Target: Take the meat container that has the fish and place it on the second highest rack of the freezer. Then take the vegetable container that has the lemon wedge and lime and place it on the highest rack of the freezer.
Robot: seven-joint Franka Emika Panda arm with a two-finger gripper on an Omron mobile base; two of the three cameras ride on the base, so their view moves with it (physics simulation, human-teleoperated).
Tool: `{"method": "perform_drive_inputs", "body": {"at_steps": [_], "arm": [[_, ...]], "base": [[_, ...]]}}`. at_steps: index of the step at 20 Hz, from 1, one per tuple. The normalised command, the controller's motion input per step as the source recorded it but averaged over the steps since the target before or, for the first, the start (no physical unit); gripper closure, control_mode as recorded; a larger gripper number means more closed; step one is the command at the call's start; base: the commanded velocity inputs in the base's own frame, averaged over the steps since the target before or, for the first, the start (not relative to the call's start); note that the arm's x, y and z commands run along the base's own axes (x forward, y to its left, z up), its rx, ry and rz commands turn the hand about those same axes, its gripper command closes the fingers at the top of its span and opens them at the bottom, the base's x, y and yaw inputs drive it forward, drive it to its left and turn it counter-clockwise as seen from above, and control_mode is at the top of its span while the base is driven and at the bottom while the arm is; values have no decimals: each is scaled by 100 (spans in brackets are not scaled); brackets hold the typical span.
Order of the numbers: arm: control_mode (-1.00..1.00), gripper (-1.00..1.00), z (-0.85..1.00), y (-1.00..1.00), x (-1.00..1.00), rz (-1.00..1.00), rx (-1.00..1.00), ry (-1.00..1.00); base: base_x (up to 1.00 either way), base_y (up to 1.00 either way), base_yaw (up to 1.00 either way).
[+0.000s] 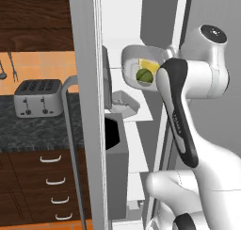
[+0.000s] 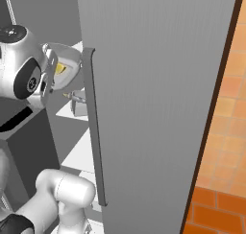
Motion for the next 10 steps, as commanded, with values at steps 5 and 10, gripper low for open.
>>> {"method": "perform_drive_inputs", "body": {"at_steps": [5,10], "arm": [[-100,100,0,0,100,0,0,-4],[-100,100,8,1,99,0,0,0]], "base": [[0,0,0],[0,0,0]]}}
